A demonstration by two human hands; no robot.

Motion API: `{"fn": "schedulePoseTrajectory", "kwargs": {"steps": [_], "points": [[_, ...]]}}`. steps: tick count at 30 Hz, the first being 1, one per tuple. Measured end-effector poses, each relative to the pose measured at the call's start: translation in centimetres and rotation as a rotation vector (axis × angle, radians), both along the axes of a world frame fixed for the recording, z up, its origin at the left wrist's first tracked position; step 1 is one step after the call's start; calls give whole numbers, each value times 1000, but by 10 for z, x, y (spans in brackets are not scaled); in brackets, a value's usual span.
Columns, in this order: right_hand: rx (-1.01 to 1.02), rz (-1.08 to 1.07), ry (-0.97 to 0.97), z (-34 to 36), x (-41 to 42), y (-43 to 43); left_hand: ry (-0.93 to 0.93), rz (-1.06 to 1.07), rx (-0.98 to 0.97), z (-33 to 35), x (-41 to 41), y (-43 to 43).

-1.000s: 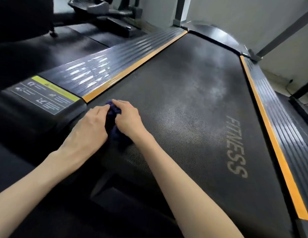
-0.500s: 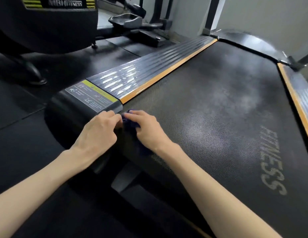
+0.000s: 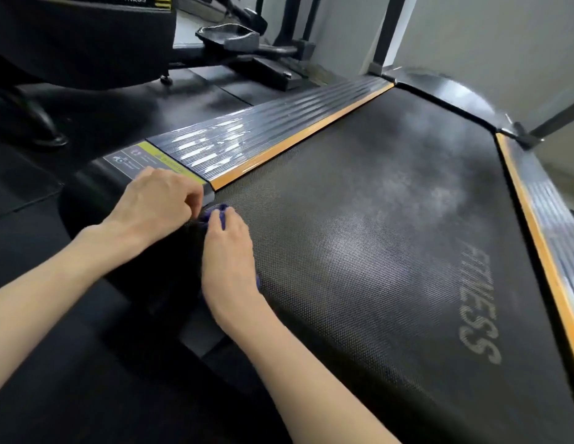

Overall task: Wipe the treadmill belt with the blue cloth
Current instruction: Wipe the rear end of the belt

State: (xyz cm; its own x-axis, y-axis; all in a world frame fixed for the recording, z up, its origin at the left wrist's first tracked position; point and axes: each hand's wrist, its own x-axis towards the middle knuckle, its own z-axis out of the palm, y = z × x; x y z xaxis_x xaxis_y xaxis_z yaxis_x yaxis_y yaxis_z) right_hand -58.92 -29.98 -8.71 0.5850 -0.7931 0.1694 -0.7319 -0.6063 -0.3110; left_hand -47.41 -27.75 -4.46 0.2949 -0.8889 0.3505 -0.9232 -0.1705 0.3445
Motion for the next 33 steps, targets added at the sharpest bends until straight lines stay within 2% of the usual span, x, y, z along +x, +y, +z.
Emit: {"fn": "schedulePoseTrajectory", "kwargs": {"steps": [5,8,12,15,17,19,23,26,29,33], "points": [[-160,-53,-139,-4,-21,-3,-3,-52,17,-6,-11,-11],[-70,-104,-40,-3,-82,-7,21,-149,49,-17,-21,-16],[-27,-473,5,4,-192,-7,8,-223,-22,-29,-30,-16],[2,-690,-98,9,-216,-2,27,-237,-55,-30,-35,-17],[24,-692,-218,11,-190,-9,43,-242,-56,-30,-36,-19],[70,-563,-242,12,-145,-21,66,-243,-70,-31,-36,-23],[88,-298,-197,7,-59,-33,82,-244,-65,-34,-38,-29],[-10,-224,-73,5,-54,-26,95,-262,-64,-33,-42,-37],[-34,-333,-37,0,-117,-24,179,-310,-82,-33,-50,-46],[1,-686,-38,1,-228,-24,279,-374,-114,-44,-73,-49]]}}
